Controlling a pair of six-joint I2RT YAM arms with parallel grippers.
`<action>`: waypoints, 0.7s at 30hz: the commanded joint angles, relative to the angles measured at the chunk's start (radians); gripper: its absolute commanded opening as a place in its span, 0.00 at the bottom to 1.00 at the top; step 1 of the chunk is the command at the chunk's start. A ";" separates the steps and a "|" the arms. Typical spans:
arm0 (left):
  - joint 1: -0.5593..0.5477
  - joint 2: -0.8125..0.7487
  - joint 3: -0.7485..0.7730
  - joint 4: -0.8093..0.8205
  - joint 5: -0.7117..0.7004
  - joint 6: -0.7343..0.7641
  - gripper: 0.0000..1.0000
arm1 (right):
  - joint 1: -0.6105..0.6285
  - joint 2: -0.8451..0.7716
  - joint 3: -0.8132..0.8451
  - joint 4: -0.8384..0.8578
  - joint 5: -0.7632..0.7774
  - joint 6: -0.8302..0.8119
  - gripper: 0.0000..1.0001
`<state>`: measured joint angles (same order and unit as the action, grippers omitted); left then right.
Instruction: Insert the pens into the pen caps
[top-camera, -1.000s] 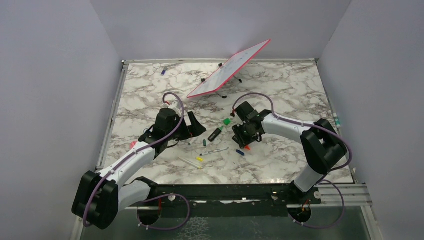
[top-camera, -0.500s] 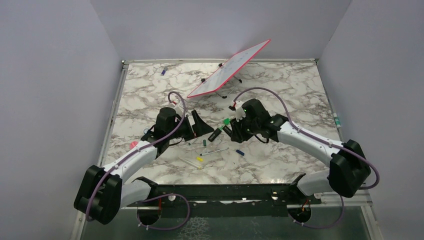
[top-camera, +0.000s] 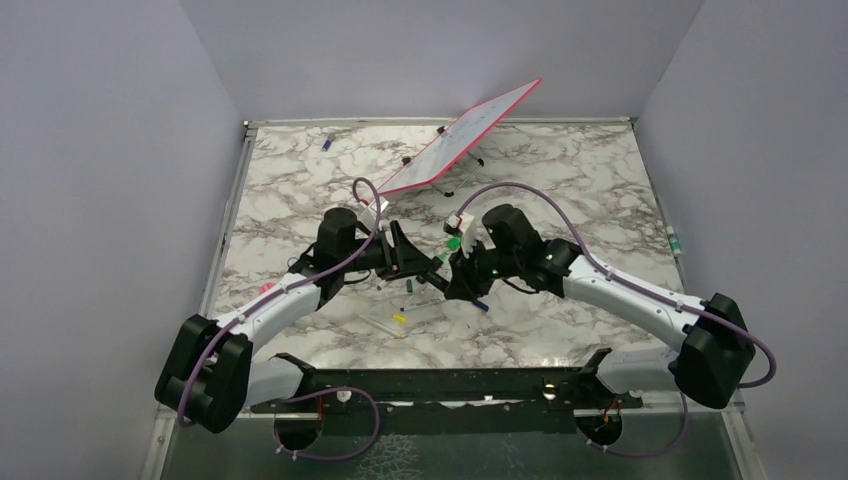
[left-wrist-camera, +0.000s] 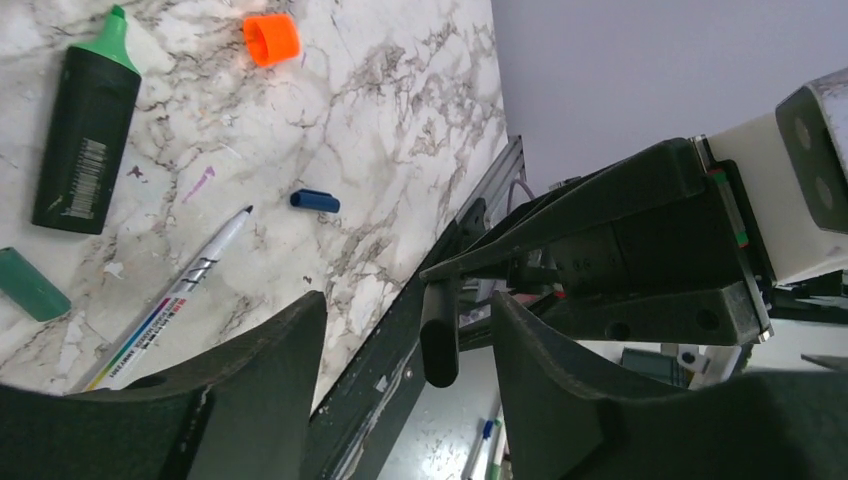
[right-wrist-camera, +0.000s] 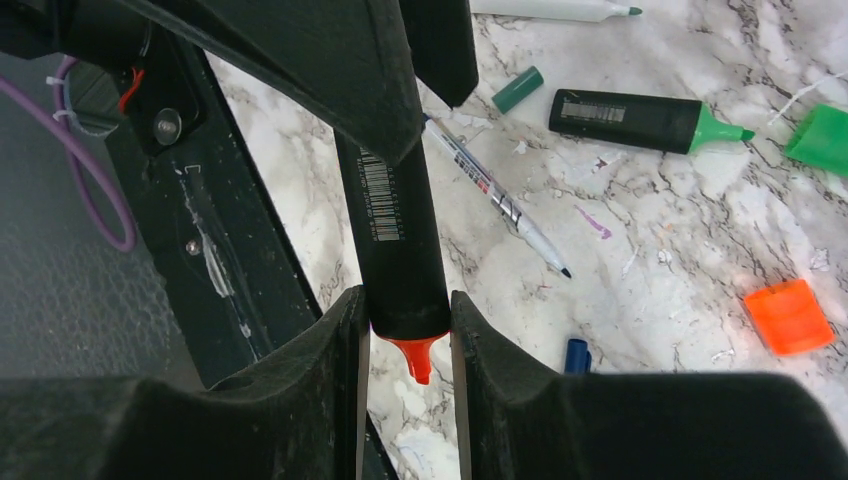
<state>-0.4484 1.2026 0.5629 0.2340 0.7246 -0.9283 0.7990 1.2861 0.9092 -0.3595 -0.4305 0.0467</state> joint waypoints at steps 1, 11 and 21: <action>-0.020 0.018 0.028 0.038 0.101 -0.002 0.58 | 0.015 0.001 0.012 0.014 -0.027 -0.029 0.34; -0.055 0.024 0.009 0.050 0.133 0.005 0.21 | 0.017 -0.012 0.000 0.044 -0.009 -0.021 0.32; -0.059 -0.036 0.023 0.071 0.112 0.042 0.00 | 0.017 -0.037 0.037 0.033 -0.035 0.070 0.57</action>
<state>-0.4999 1.2213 0.5629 0.2661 0.8192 -0.9257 0.8104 1.2797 0.9089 -0.3527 -0.4580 0.0437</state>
